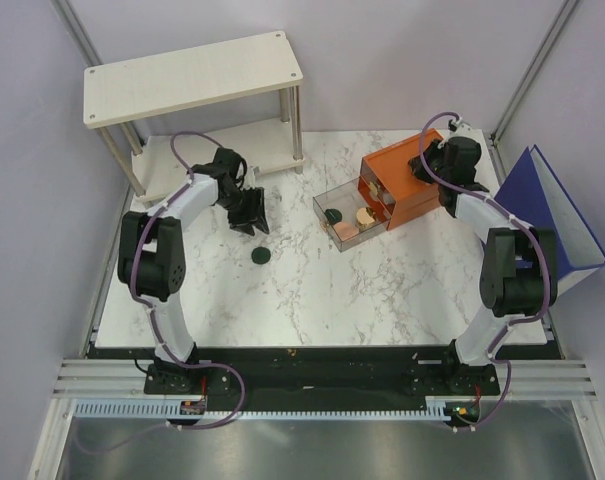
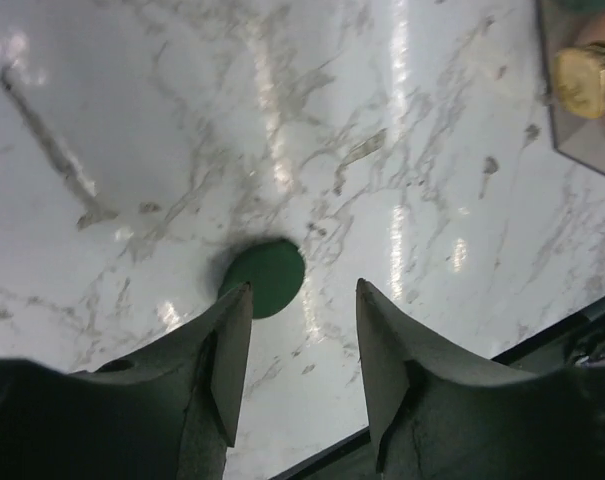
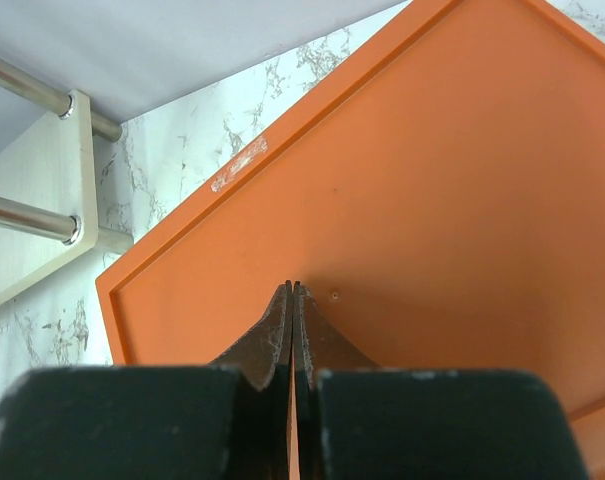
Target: Organize the makeup
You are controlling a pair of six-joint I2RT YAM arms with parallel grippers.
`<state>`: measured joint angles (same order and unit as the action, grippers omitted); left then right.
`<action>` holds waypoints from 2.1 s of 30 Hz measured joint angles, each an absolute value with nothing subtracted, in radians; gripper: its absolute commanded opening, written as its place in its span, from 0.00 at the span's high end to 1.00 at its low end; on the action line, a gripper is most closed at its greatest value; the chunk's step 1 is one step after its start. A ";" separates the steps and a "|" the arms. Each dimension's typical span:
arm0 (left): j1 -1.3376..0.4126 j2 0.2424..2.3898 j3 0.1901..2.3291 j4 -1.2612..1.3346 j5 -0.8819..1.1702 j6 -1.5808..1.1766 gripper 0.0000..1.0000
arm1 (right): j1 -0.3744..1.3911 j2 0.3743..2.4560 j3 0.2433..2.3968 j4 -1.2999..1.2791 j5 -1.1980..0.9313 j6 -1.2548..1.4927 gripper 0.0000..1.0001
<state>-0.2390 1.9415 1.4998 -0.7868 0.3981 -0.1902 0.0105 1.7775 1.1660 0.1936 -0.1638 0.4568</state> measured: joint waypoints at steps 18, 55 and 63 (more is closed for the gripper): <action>-0.242 2.003 1.398 -0.801 0.278 -0.210 0.55 | 0.012 1.759 1.140 0.203 -0.172 0.456 1.00; -0.374 2.246 2.100 -0.830 0.686 -0.474 0.89 | 0.013 1.757 1.138 0.203 -0.171 0.459 1.00; -0.445 2.387 2.265 -0.805 0.755 -0.570 0.49 | 0.014 1.750 1.129 0.207 -0.171 0.461 1.00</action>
<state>-0.4450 2.3875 2.2646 -0.8051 0.7547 -0.5705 0.0139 1.7504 1.1290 0.2073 -0.1707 0.4606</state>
